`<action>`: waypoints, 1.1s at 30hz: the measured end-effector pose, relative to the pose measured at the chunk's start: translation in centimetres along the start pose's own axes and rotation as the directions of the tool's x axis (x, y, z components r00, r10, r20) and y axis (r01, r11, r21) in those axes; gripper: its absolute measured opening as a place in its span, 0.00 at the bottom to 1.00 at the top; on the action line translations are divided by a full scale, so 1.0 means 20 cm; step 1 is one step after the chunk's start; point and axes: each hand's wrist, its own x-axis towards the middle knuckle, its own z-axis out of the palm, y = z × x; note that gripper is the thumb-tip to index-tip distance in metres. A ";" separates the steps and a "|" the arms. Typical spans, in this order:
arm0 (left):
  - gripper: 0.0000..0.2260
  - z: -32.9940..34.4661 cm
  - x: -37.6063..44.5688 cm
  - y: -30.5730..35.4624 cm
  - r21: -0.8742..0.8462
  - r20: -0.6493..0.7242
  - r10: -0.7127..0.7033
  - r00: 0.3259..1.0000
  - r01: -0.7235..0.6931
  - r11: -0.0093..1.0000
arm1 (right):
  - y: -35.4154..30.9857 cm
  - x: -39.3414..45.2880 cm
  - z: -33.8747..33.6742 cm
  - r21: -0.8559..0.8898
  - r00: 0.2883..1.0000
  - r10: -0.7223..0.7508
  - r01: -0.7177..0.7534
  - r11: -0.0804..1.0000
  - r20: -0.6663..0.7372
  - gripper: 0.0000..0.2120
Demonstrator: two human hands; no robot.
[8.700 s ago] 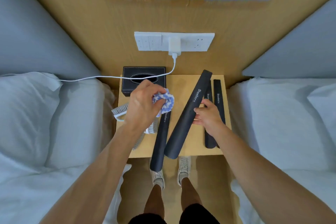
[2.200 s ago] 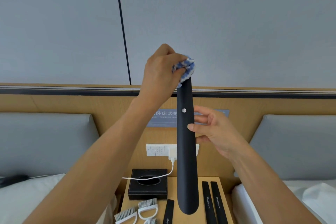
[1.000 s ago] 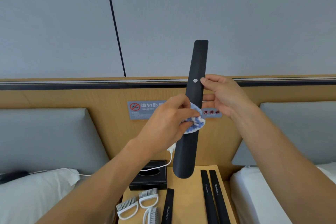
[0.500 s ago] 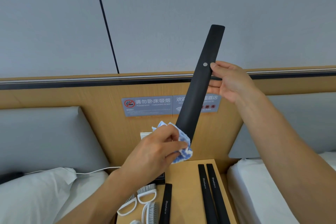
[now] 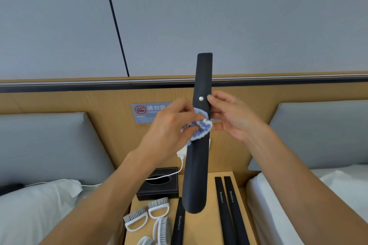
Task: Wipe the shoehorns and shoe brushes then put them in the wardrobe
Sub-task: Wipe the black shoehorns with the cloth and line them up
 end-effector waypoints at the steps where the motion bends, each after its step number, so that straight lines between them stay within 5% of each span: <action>1: 0.06 -0.01 0.03 -0.01 0.003 -0.017 -0.005 1.000 0.005 1.000 | 0.02 -0.01 0.00 0.007 1.000 0.006 -0.006 1.000 0.023 0.07; 6: 0.05 -0.01 0.12 -0.04 0.063 -0.050 0.006 0.999 -0.003 0.998 | 0.06 -0.04 -0.03 0.088 0.995 0.019 -0.028 0.996 0.097 0.05; 21: 0.10 0.18 0.01 -0.06 -0.028 -0.033 0.014 0.999 -0.015 0.999 | 0.26 -0.10 -0.19 0.305 0.952 0.135 -0.219 0.927 0.273 0.25; 26: 0.12 0.23 -0.03 -0.09 0.006 0.016 -0.011 1.000 0.011 1.000 | 0.34 -0.11 -0.25 0.217 0.969 0.185 -0.218 0.951 0.161 0.19; 33: 0.08 0.34 -0.17 -0.15 0.017 0.117 -0.108 0.987 0.107 0.994 | 0.60 -0.10 -0.34 -0.137 0.941 0.287 -0.313 0.940 -0.180 0.20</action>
